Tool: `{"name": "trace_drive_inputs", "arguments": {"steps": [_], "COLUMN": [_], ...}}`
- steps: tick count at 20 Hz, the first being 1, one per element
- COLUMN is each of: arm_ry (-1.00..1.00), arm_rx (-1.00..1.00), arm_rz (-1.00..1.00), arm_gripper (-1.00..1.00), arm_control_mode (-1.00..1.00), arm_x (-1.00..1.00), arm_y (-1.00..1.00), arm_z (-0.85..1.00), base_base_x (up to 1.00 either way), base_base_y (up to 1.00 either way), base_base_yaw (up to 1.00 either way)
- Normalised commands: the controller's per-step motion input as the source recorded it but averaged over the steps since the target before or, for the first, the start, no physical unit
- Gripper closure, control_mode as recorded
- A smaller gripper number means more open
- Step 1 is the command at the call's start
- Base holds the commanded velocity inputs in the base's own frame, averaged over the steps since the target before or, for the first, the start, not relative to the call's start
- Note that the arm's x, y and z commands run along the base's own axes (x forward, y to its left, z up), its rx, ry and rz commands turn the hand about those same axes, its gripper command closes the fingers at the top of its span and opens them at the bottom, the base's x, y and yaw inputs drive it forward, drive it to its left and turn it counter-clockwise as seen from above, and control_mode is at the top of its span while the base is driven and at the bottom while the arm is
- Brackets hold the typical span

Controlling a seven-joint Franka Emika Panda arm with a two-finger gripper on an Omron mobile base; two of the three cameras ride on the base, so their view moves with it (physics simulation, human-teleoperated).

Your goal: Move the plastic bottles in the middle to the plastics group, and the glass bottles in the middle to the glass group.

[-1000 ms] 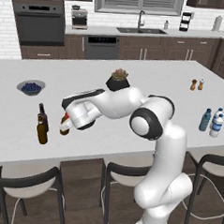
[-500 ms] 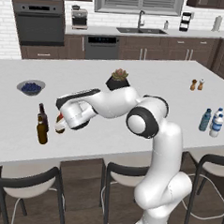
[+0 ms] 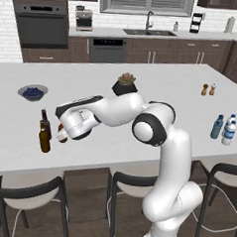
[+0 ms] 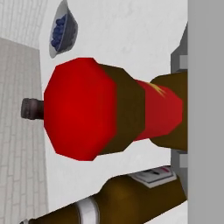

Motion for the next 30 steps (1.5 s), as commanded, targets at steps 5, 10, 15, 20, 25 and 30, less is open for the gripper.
{"name": "trace_drive_inputs", "arguments": {"steps": [5,10,15,20,25,30], "arm_ry": [-0.02,0.00,0.00,0.00,0.00,0.00], "arm_rx": [0.00,-0.03,-0.04,-0.03,0.00,0.00], "arm_rz": [0.00,0.00,0.00,0.00,0.00,0.00], "arm_gripper": [1.00,1.00,1.00,1.00,1.00,-1.00], "arm_control_mode": [-1.00,-1.00,-1.00,-1.00,-1.00,-1.00], "arm_x": [0.00,-0.02,-0.03,0.00,0.00,0.00], "arm_y": [0.01,0.00,0.00,0.00,0.00,0.00], "arm_z": [-0.23,-0.26,-0.25,-0.14,0.00,0.00], "base_base_x": [0.00,0.00,0.00,0.00,0.00,0.00], "base_base_y": [0.00,0.00,0.00,0.00,0.00,0.00], "base_base_yaw": [0.00,0.00,0.00,0.00,0.00,0.00]}}
